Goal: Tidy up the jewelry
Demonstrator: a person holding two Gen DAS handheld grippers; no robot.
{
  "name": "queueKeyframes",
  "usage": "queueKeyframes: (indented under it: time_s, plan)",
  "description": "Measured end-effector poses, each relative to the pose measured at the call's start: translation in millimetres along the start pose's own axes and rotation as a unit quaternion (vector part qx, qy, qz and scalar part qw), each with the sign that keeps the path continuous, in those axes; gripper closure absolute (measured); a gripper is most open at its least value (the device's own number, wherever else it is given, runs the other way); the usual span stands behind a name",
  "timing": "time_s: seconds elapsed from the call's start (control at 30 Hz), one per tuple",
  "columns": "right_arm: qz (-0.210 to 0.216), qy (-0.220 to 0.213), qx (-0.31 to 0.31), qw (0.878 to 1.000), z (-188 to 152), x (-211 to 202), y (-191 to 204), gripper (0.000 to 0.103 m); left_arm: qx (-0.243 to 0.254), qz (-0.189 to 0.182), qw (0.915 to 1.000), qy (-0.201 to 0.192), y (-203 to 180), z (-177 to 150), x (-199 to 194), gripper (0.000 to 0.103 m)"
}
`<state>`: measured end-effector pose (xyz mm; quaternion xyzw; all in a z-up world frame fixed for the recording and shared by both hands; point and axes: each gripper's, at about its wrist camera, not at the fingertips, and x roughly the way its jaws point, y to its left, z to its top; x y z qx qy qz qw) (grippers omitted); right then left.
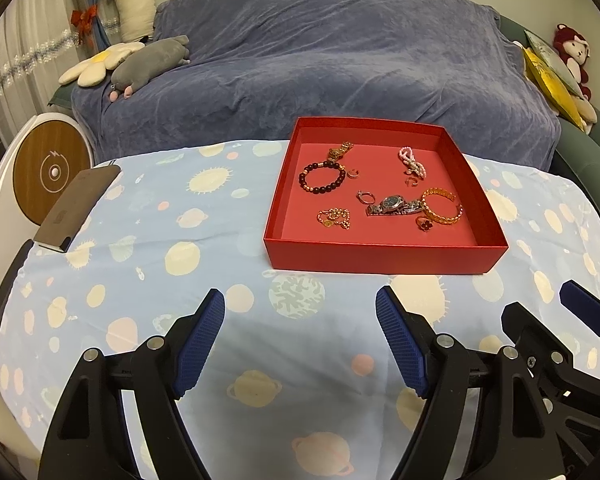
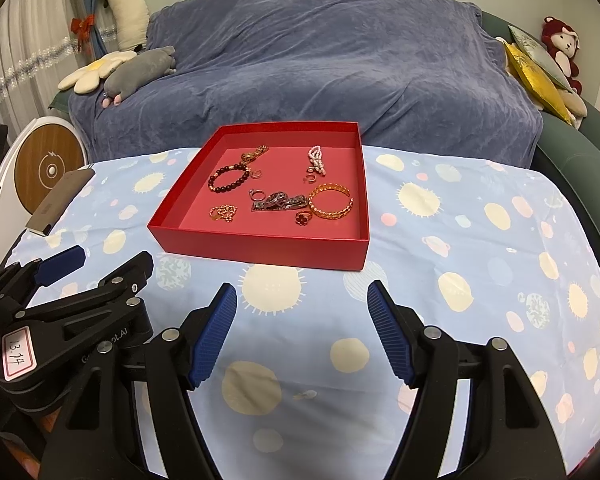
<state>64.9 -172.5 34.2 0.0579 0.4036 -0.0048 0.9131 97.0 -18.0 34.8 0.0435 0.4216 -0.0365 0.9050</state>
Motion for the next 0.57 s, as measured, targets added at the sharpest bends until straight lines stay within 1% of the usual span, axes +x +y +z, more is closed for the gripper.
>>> queueKeyframes:
  time_s: [0.3, 0.47, 0.57]
  plan:
    - [0.0, -0.001, -0.001, 1.0, -0.1, -0.1, -0.1, 0.037, 0.0, 0.001, 1.0, 0.001, -0.3, -0.5, 0.2, 0.028]
    - [0.0, -0.001, 0.0, 1.0, 0.0, -0.2, -0.2, 0.037, -0.009, -0.001, 0.9999, 0.01, 0.4, -0.2, 1.8, 0.028]
    - [-0.005, -0.002, 0.001, 1.0, -0.4, -0.2, -0.9, 0.033, -0.012, -0.004, 0.9998, 0.013, 1.2, -0.2, 2.4, 0.028]
